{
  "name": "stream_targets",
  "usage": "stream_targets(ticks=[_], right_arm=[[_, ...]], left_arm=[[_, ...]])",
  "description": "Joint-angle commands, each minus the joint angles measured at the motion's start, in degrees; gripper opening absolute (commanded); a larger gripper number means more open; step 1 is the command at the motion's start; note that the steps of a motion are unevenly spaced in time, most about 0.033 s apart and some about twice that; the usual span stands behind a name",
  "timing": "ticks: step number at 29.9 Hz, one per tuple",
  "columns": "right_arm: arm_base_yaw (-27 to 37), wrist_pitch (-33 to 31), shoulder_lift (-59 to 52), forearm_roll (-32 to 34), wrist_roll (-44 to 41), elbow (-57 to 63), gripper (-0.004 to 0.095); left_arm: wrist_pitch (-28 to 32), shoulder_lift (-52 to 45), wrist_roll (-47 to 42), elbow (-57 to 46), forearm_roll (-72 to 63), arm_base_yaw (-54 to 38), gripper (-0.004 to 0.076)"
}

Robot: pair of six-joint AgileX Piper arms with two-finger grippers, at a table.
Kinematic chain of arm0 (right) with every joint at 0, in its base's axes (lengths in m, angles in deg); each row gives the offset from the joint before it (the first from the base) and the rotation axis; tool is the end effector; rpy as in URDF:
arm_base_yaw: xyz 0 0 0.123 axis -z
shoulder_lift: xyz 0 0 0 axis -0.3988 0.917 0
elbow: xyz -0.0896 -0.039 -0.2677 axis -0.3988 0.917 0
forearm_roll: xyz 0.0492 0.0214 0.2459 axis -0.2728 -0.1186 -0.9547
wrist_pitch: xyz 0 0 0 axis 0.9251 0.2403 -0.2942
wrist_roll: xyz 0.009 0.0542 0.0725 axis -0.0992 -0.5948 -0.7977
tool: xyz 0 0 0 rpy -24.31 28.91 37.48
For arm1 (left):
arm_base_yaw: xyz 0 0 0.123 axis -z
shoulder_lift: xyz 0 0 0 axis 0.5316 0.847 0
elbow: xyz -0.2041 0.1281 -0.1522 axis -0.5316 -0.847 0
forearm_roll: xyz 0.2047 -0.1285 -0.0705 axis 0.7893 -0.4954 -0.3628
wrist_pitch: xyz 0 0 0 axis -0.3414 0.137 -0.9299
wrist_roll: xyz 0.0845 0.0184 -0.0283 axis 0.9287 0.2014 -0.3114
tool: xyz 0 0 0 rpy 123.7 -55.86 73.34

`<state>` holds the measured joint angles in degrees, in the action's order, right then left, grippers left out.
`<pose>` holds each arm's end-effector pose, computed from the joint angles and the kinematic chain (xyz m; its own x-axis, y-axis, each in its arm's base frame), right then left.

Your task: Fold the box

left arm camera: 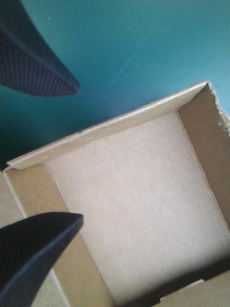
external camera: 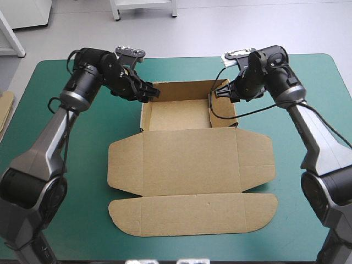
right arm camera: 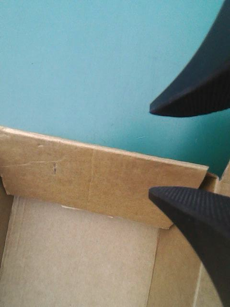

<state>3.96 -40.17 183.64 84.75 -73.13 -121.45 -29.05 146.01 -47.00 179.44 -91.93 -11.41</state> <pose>0.3803 0.1297 0.3722 -0.8478 -0.1873 -0.4961 -0.2191 0.9757 0.0060 0.3735 -0.1503 0.3809 -0.7994 0.2983 -0.5216 0.3948 0.9151 -0.0818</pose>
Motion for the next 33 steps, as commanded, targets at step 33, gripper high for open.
stream_targets(ticks=[33], right_arm=[[-0.05,17.40,-8.85,-1.51,1.71,6.34,0.0722]], left_arm=[[-3.27,-68.42,1.17,-37.05,1.22,0.28,0.0475]])
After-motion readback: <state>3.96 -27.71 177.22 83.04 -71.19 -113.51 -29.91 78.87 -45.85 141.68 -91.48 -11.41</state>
